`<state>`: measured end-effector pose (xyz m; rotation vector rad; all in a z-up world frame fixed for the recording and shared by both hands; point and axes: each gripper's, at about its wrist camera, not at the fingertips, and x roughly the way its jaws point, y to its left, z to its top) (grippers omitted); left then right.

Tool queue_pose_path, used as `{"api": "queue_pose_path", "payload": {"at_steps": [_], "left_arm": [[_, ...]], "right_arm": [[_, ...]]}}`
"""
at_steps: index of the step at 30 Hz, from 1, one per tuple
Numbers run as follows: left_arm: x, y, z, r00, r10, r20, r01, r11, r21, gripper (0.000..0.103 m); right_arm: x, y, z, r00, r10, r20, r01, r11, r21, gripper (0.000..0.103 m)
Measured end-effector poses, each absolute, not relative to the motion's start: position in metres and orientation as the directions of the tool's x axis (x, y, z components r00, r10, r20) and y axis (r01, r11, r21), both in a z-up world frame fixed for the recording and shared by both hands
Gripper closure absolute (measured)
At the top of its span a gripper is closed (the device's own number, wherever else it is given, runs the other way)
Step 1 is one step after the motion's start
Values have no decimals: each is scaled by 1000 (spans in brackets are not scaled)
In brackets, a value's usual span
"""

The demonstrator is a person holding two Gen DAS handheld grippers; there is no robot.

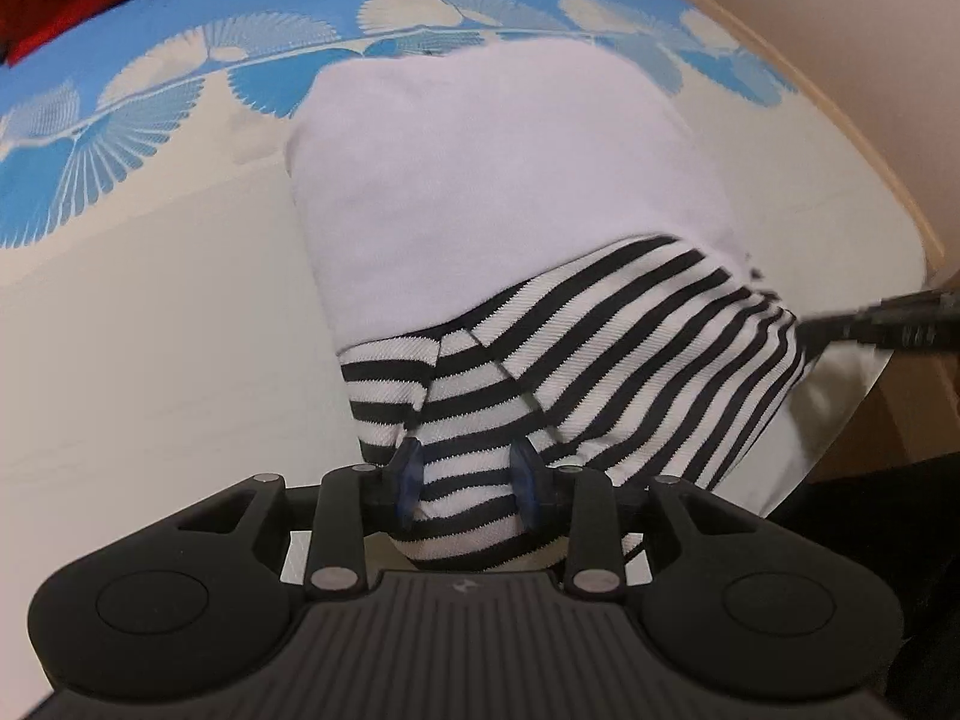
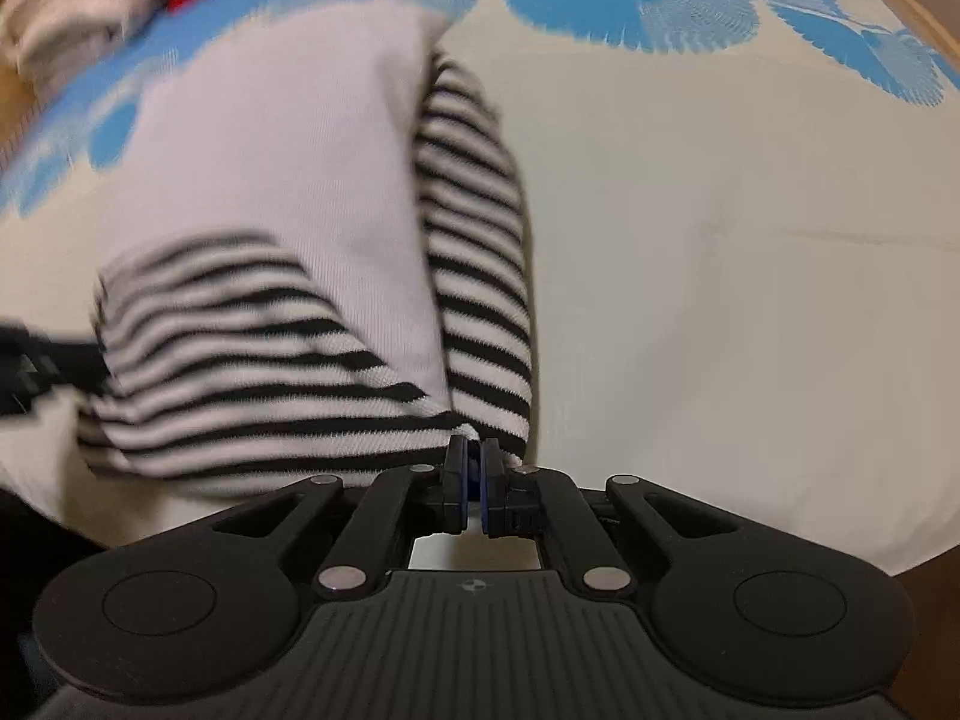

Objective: Fold small clothes

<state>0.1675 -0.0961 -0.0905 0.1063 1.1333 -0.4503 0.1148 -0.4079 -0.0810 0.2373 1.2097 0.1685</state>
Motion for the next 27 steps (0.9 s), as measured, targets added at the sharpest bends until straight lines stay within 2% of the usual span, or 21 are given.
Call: {"api": "queue_pose_path", "payload": {"at_steps": [2,3,6,7,9,11,16,17,18,19,20,23,24,25,27], "left_arm": [[172,-87,-87,339,-323,-884,364,911,-193,67],[174,-83,-85,344,-342,-874,349,911,-219,67],[179,-71,-78,362,-379,-852,315,910,-271,67],[181,-71,-76,371,-385,-845,306,910,-281,67],[181,-65,-71,389,-393,-833,286,911,-296,67],[184,-60,-70,399,-397,-827,264,913,-311,67],[185,-53,-68,397,-407,-822,246,911,-332,67],[184,-51,-69,394,-412,-821,250,908,-335,67],[184,-52,-69,390,-416,-821,257,906,-337,67],[183,-54,-69,384,-420,-822,268,903,-336,67],[182,-56,-71,375,-422,-825,280,900,-333,67],[178,-67,-77,343,-405,-848,338,895,-291,66],[176,-71,-80,339,-383,-860,357,898,-259,63],[175,-73,-84,331,-367,-869,366,899,-240,59],[174,-74,-91,307,-347,-886,365,903,-227,58]], "right_arm": [[115,-419,-64,438,272,-857,47,945,324,93],[113,-425,-58,482,290,-827,64,929,364,84],[122,-436,-41,610,317,-726,100,878,468,70],[128,-436,-39,632,319,-707,105,868,486,67],[144,-434,-42,648,327,-688,129,843,523,55],[163,-430,-49,644,339,-686,172,809,562,49],[208,-417,-75,615,334,-715,279,756,592,49],[213,-413,-79,615,345,-709,283,743,607,50],[218,-411,-82,617,368,-696,276,727,629,66],[223,-408,-82,623,394,-676,251,718,650,87],[227,-405,-79,638,394,-662,221,730,647,103],[229,-406,-61,737,308,-602,193,757,624,103],[231,-409,-61,744,274,-609,218,763,609,103],[233,-409,-64,735,229,-639,254,780,571,103],[242,-406,-74,684,148,-714,318,821,474,103]]}}
